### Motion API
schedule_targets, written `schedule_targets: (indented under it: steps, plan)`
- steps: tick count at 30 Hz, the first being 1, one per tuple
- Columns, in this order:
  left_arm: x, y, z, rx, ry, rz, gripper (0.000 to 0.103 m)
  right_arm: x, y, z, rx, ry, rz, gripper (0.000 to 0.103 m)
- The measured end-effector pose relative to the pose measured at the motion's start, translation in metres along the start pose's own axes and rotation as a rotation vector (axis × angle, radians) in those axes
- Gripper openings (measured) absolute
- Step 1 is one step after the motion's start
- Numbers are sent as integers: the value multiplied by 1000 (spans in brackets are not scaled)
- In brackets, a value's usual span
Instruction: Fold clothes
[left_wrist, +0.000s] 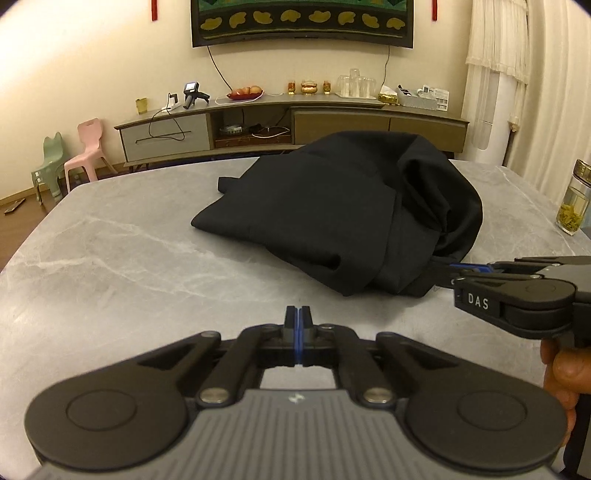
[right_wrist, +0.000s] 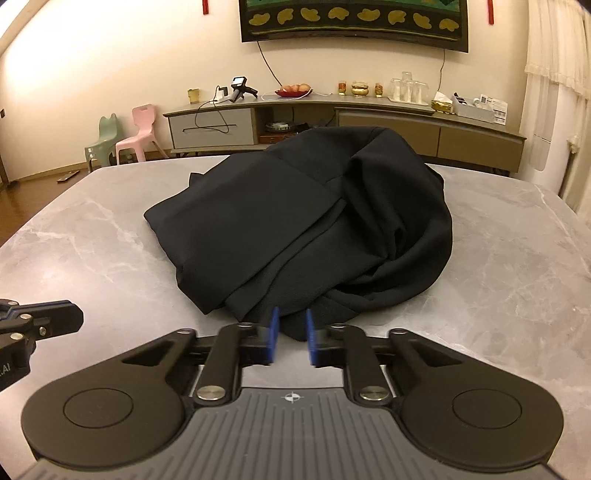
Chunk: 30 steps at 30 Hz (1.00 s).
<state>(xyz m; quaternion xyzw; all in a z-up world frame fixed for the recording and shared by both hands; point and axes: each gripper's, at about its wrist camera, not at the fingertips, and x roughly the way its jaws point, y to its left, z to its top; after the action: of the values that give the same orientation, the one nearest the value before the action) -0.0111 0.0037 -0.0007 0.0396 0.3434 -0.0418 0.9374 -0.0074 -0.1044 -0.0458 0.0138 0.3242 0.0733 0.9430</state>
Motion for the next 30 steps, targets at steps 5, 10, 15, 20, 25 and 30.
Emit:
schedule_targets:
  steps: [5,10,15,20,25,30]
  plan:
    - [0,1,0,-4,-6,3,0,-6,2,1,-8,-25,9,0]
    - [3,5,0,-17,3,-3,0,-5,3,3,-8,-25,11,0]
    - [9,9,-1,-35,18,0,0,-1,2,3,6,-16,3,0]
    - [17,15,1,-50,42,-14,29,7,1,2,30,-2,-5,19]
    - [24,19,4,-39,39,-3,81,12,-2,7,58,-15,1,89]
    - [37,23,14,44,39,-11,95,16,-7,12,91,-34,10,90]
